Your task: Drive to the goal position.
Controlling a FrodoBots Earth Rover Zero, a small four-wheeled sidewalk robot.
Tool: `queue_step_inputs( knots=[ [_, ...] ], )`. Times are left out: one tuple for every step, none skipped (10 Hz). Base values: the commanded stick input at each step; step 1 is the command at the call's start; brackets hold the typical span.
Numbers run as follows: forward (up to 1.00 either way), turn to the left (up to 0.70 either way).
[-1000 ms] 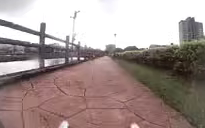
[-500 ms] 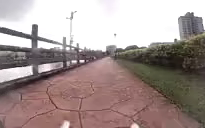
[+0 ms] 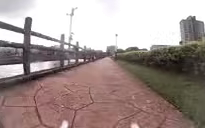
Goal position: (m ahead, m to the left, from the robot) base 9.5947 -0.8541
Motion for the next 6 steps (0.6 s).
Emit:
queue_step_inputs(
  knots=[
    [0.70, 0.00],
    [0.70, 0.00],
    [0.70, 0.00],
    [0.70, 0.00],
    [0.70, 0.00],
    [0.70, 0.00]
  ],
)
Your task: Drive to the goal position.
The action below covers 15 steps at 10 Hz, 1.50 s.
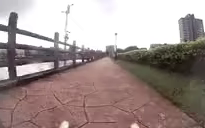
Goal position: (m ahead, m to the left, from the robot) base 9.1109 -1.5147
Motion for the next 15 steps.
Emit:
queue_step_inputs(
  knots=[
    [0.70, 0.00],
    [0.70, 0.00],
    [0.70, 0.00],
    [0.70, 0.00],
    [0.70, 0.00],
    [0.70, 0.00],
    [0.70, 0.00],
    [0.70, 0.00],
    [0.70, 0.00],
    [0.70, 0.00],
    [0.70, 0.00],
    [0.70, 0.00],
    [0.70, 0.00],
    [0.70, 0.00],
    [0.70, 0.00]
  ],
)
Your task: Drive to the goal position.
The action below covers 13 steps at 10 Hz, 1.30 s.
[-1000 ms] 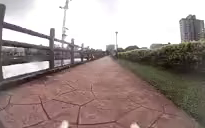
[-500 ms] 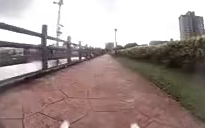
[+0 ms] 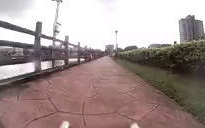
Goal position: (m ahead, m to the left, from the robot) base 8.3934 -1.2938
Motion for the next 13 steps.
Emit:
queue_step_inputs(
  knots=[
    [0.70, 0.00],
    [0.70, 0.00],
    [0.70, 0.00],
    [0.70, 0.00],
    [0.70, 0.00],
    [0.70, 0.00],
    [0.70, 0.00],
    [0.70, 0.00],
    [0.70, 0.00],
    [0.70, 0.00],
    [0.70, 0.00],
    [0.70, 0.00],
    [0.70, 0.00]
  ],
)
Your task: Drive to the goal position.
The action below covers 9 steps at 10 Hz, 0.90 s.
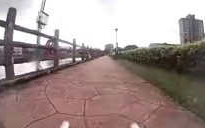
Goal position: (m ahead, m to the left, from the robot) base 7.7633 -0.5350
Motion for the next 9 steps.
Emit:
queue_step_inputs(
  knots=[
    [0.70, 0.00],
    [0.70, 0.00],
    [0.70, 0.00],
    [0.70, 0.00],
    [0.70, 0.00],
    [0.70, 0.00],
    [0.70, 0.00],
    [0.70, 0.00],
    [0.70, 0.00]
  ],
)
